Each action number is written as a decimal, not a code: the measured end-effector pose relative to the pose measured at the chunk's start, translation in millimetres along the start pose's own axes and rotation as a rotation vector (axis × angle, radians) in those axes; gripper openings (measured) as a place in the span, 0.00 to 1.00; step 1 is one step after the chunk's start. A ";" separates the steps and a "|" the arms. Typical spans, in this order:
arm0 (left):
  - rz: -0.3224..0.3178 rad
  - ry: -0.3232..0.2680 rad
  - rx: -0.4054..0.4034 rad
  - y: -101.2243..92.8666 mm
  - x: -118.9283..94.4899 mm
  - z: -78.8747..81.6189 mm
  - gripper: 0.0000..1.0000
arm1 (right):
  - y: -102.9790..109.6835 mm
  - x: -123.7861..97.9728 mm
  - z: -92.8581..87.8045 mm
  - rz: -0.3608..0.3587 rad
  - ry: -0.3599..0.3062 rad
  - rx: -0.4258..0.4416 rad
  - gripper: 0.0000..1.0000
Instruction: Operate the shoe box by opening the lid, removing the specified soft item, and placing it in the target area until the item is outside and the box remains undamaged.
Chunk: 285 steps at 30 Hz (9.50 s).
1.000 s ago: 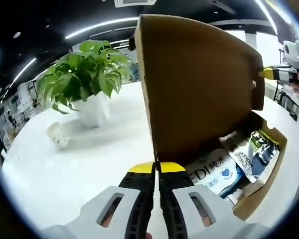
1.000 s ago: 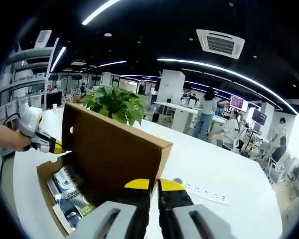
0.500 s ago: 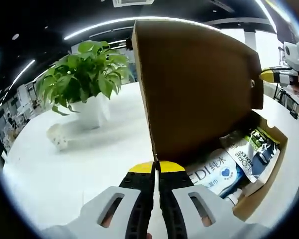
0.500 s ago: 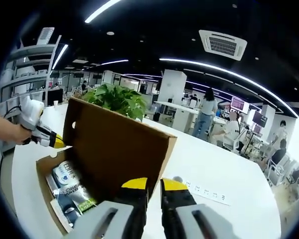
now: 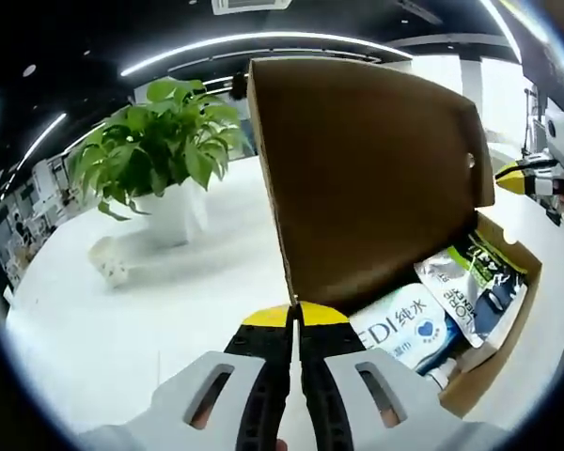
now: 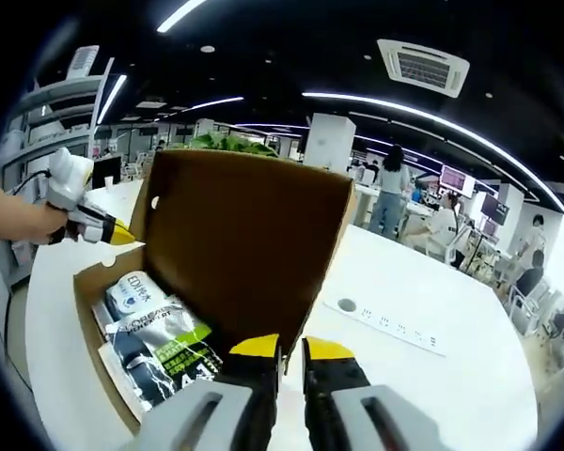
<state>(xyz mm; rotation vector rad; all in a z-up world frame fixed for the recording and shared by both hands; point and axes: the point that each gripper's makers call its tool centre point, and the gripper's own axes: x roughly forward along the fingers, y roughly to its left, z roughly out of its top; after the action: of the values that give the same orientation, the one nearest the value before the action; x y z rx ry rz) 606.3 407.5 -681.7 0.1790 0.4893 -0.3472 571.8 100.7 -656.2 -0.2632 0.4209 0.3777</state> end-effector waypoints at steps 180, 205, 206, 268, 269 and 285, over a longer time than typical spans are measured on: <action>-0.355 0.309 -0.034 -145.3 -28.7 -30.9 0.24 | 37.9 -37.3 -34.1 0.228 0.145 0.206 0.35; -0.446 0.393 -0.092 -163.3 -20.1 -45.9 0.12 | 44.7 -43.2 -46.6 0.249 0.163 0.248 0.34; -0.442 0.381 -0.076 -162.1 -20.0 -44.9 0.09 | 45.0 -43.2 -46.6 0.250 0.162 0.249 0.34; -0.318 0.368 -0.114 -113.6 -31.0 -54.6 0.00 | 121.1 3.8 -59.4 0.401 0.324 0.261 0.26; -0.318 0.367 -0.117 -113.6 -30.9 -55.0 0.00 | 121.7 3.8 -59.7 0.401 0.326 0.272 0.25; -0.328 0.343 -0.096 -114.6 -36.2 -53.8 0.00 | 114.5 1.8 -45.0 0.361 0.267 0.269 0.00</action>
<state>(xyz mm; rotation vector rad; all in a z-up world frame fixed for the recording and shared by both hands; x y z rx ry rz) 511.3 325.0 -720.6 0.0631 0.8768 -0.6169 511.2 189.4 -716.1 0.0297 0.7790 0.6362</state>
